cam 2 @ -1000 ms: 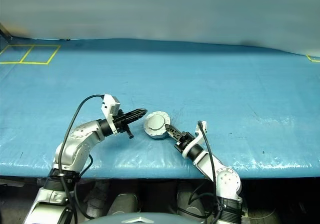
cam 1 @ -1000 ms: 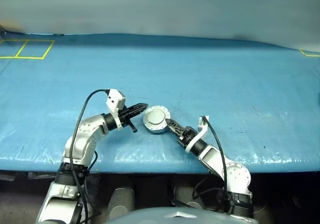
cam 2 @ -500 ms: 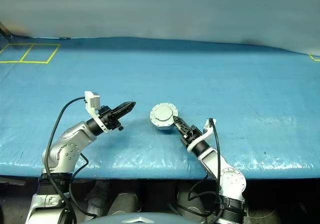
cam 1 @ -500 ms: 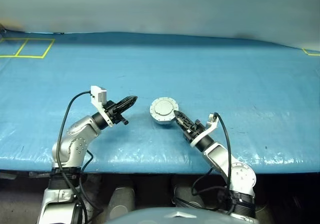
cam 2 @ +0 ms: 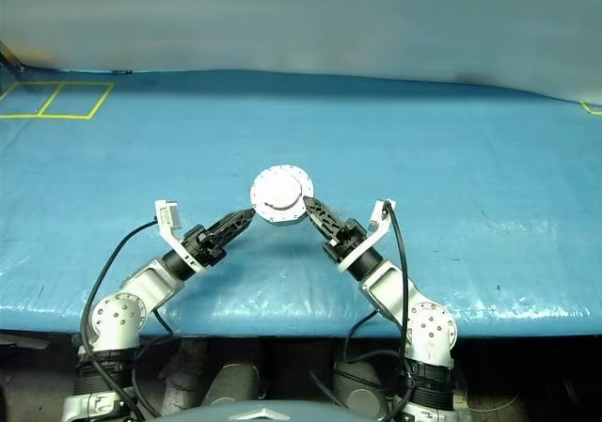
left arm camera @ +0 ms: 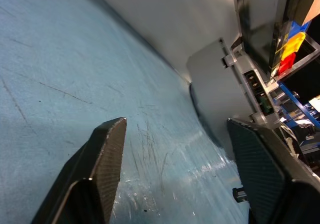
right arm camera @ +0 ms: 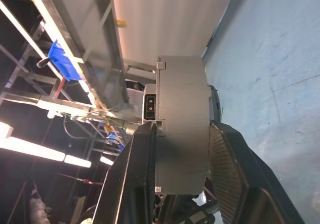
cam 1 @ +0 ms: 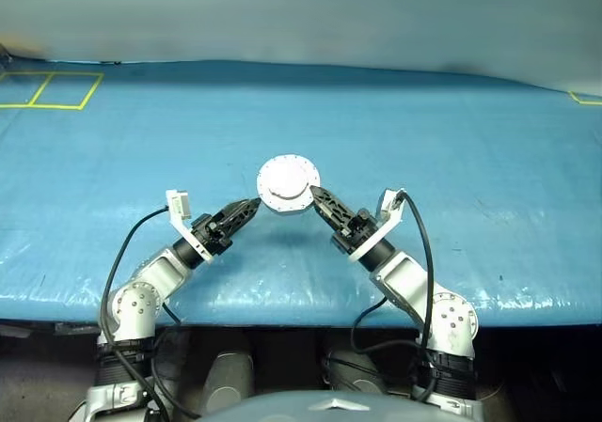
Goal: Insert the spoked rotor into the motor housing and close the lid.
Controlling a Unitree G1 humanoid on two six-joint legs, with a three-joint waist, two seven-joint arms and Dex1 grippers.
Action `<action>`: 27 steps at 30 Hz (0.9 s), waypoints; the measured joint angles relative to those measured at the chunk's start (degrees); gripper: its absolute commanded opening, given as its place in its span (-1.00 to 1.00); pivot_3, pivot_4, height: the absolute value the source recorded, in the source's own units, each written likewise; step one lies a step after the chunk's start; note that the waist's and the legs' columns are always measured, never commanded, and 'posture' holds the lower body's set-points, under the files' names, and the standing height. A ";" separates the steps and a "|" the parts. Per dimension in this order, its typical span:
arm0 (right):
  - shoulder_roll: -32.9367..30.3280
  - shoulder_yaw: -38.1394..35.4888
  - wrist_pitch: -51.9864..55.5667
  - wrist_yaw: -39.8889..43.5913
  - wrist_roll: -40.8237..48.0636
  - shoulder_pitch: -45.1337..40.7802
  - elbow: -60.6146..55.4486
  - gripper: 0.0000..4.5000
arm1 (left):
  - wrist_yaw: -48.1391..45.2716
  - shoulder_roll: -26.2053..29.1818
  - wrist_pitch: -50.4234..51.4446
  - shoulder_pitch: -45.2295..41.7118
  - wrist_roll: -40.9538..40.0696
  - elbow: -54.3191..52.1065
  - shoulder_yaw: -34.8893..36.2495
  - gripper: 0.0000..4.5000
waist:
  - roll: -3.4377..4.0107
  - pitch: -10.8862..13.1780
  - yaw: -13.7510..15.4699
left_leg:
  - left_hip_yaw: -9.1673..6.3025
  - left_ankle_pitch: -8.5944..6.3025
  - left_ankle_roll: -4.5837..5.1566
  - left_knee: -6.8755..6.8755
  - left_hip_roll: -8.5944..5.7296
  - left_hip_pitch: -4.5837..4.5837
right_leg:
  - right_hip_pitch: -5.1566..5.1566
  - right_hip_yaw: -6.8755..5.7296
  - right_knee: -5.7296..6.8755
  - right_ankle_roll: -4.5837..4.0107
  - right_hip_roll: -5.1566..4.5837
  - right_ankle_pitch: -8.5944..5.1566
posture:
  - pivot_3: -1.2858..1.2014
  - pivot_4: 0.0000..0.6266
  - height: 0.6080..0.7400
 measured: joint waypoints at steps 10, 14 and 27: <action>-2.60 2.71 0.66 -0.10 0.83 0.11 -0.53 -0.47 | -0.75 -2.15 1.39 -0.11 -5.22 -6.09 -2.32 0.99 | 0.01 0.00 -0.31 | -0.01 0.00 0.00 0.01 -0.01 0.03 | 0.01 0.01 0.04 -0.06 0.01 0.04 | 0.03 -0.52 1.00; -3.59 2.89 0.39 -0.45 1.35 0.11 -1.14 -0.47 | -0.69 -2.98 1.37 -0.15 -5.46 -5.92 -2.47 0.99 | 0.00 0.00 -0.22 | -0.01 0.00 0.00 0.09 -0.03 0.02 | 0.06 0.01 0.03 -0.01 -0.01 0.03 | 0.03 -0.52 1.00; -4.25 4.46 0.19 -2.63 1.37 0.09 -1.13 -0.47 | 2.91 -10.12 1.29 -3.19 -5.85 0.18 -3.42 0.99 | 0.00 0.00 -0.18 | -0.02 0.00 0.00 0.16 -0.05 0.01 | 0.07 0.02 0.03 0.01 0.00 0.07 | 0.03 -0.52 1.00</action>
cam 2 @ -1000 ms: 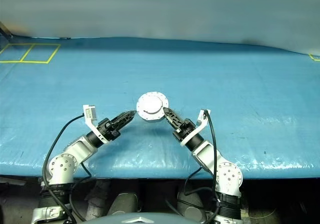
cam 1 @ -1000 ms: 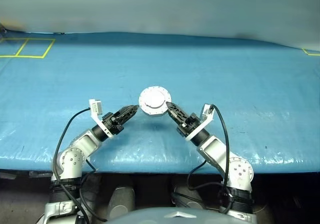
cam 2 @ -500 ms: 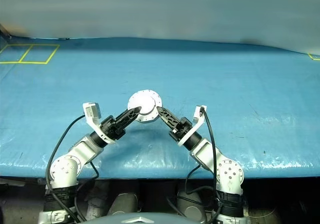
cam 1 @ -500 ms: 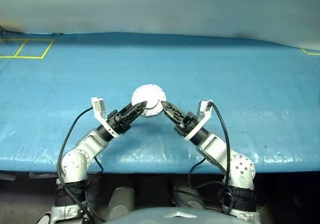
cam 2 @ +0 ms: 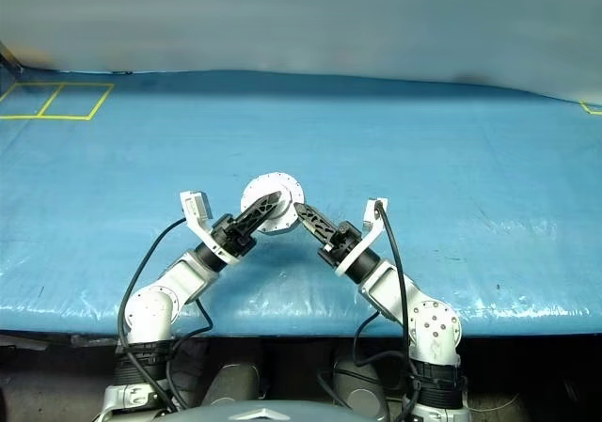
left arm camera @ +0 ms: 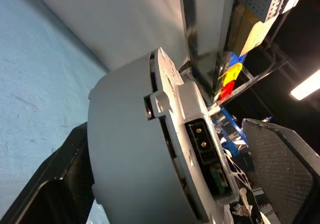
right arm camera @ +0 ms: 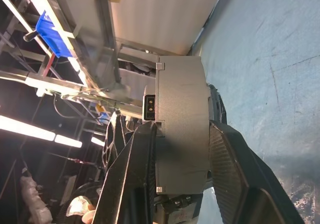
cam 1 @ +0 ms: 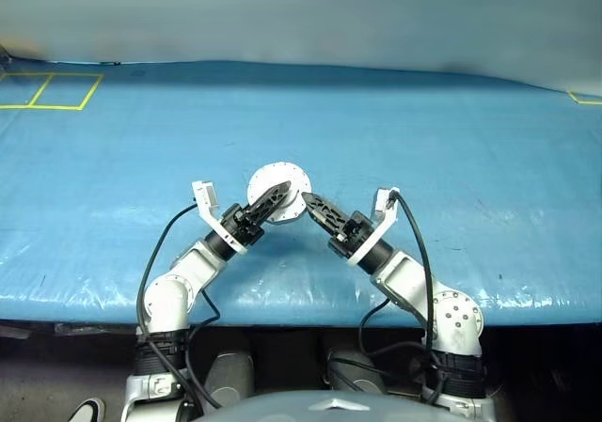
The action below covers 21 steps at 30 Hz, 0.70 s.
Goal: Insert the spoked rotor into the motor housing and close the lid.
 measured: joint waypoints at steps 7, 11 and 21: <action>-0.50 0.53 -0.13 -0.42 -0.10 0.02 0.00 -0.47 | 2.26 -0.47 1.29 1.15 -1.72 0.86 1.31 0.99 | -0.01 0.00 0.11 | 0.00 0.00 0.00 0.06 -0.01 -0.01 | 0.03 0.00 0.00 0.05 -0.01 0.00 | 0.03 -0.52 1.00; -0.67 0.88 -0.15 -0.52 -0.21 0.00 0.02 -0.47 | 2.96 -1.13 1.31 1.02 -2.77 0.85 1.14 0.56 | -0.01 0.00 0.15 | 0.00 0.00 0.00 0.11 -0.02 -0.03 | 0.04 0.00 0.00 0.07 -0.01 0.02 | 0.03 -0.52 1.00; -0.44 0.70 -0.32 -1.10 -0.09 -0.05 0.11 -0.47 | 4.63 -1.21 1.33 1.13 -5.13 0.85 1.20 0.27 | 0.00 0.00 0.11 | -0.01 0.00 0.00 0.19 -0.01 -0.04 | 0.04 0.00 0.02 0.09 -0.01 0.03 | 0.03 -0.52 1.00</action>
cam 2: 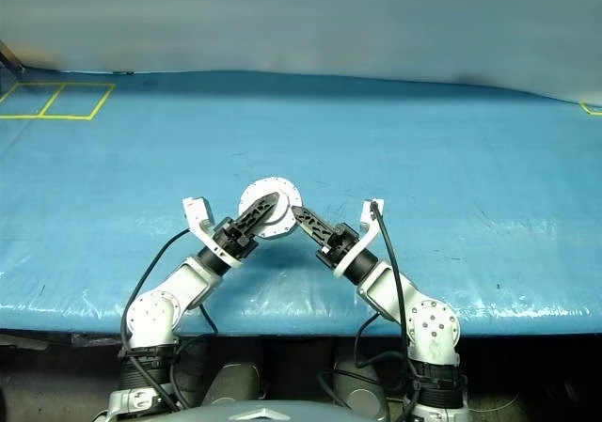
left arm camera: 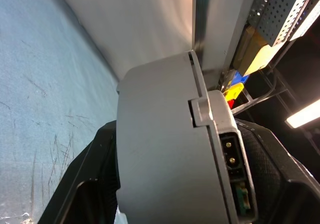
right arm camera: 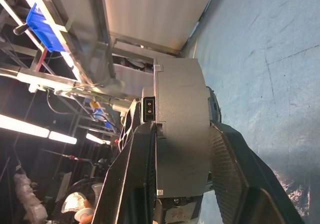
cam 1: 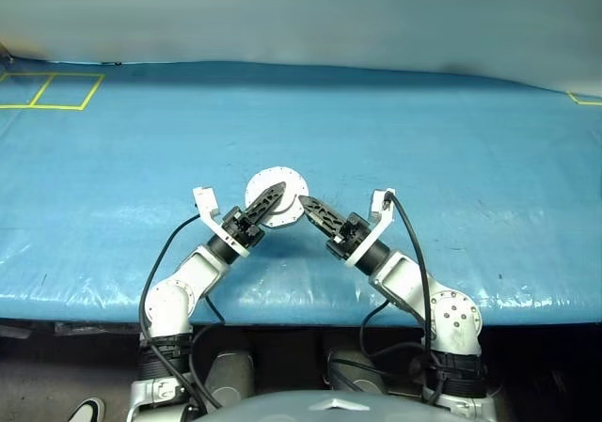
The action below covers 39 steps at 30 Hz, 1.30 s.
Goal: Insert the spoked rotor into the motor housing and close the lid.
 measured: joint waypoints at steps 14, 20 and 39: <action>0.66 0.46 -3.18 -0.47 -1.77 -1.05 -0.02 -0.47 | 5.42 -3.19 0.49 -2.12 -2.29 0.27 1.03 0.22 | 0.00 0.00 0.18 | 0.01 -0.03 0.05 0.48 -0.02 -0.13 | 0.09 0.05 -0.01 0.29 0.00 0.09 | 0.03 -0.52 1.00; 0.87 0.54 -3.41 -0.75 -2.54 -0.64 -0.37 -0.47 | 11.40 -2.40 5.56 -2.19 -9.09 0.27 2.45 0.22 | 0.00 0.00 0.21 | -0.02 -0.03 0.06 0.52 -0.01 -0.15 | 0.08 0.04 0.01 0.33 0.01 0.08 | 0.03 -0.52 1.00; 1.05 1.00 -3.34 -1.27 -4.56 -0.22 1.08 -0.47 | 1.54 4.73 9.33 -3.74 -9.43 10.94 1.73 0.13 | 0.01 0.00 0.37 | 0.00 -0.03 0.06 0.52 -0.03 -0.13 | 0.08 0.04 0.00 0.25 0.00 0.11 | 0.03 -0.52 1.00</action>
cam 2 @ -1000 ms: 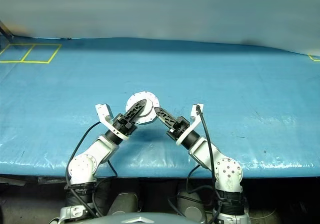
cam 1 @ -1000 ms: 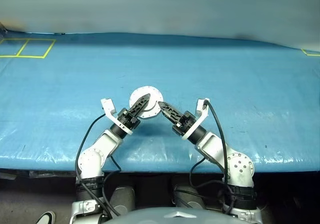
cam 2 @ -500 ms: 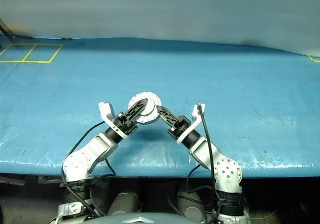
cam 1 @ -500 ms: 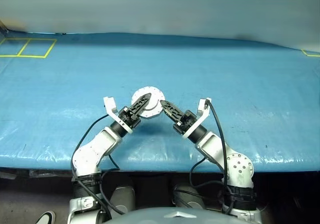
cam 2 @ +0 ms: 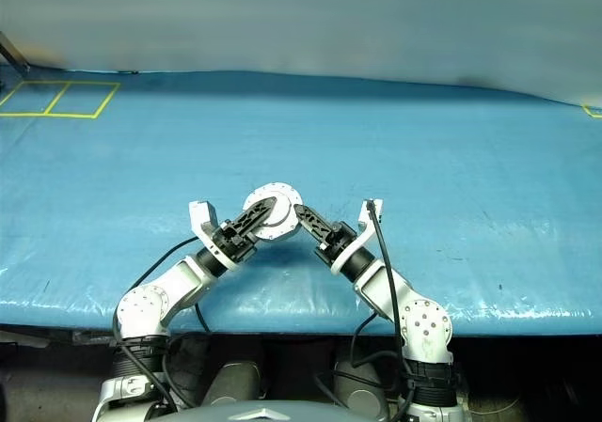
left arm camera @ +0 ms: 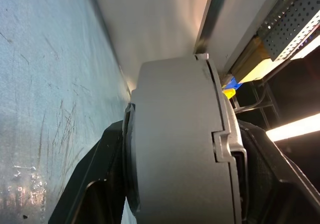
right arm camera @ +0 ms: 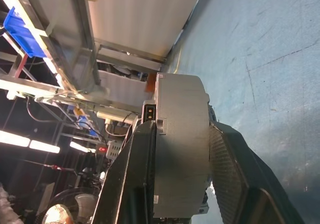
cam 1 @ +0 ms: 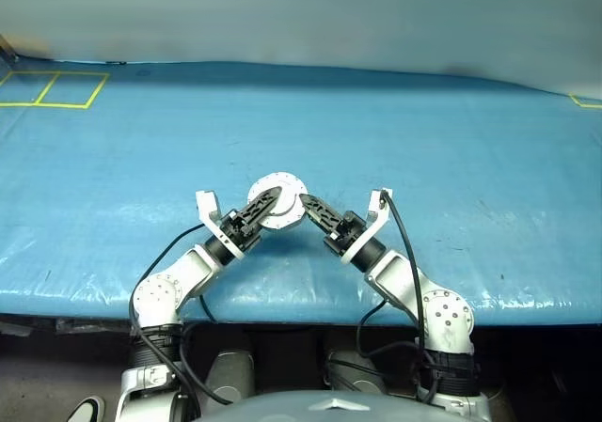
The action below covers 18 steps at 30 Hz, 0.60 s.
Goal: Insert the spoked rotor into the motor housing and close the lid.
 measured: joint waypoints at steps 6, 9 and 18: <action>-0.07 1.16 -0.17 0.64 -3.86 0.02 0.44 -0.03 | -13.77 3.92 -3.47 -2.97 6.43 9.66 -2.49 0.12 | 0.00 0.00 -0.21 | 0.00 0.00 0.00 0.00 0.00 -0.02 | -0.01 -0.01 -0.01 0.00 0.00 0.00 | 0.03 -0.52 1.00; -0.10 1.04 -0.17 0.75 -4.38 0.07 0.70 0.41 | -15.11 4.62 -3.85 -3.64 9.42 10.60 -2.91 0.08 | 0.00 0.00 -0.17 | 0.01 0.00 0.00 -0.01 -0.01 -0.03 | -0.02 0.01 -0.01 -0.01 -0.03 0.01 | 0.03 -0.52 1.00; 0.62 -0.61 -0.13 0.53 -3.47 -1.33 0.29 0.41 | -14.89 2.26 -7.89 -7.66 13.87 14.67 -0.28 0.07 | 0.01 0.00 -0.37 | 0.04 0.00 0.00 -0.02 0.01 0.00 | -0.03 0.04 0.02 0.04 -0.01 0.01 | 0.03 -0.52 1.00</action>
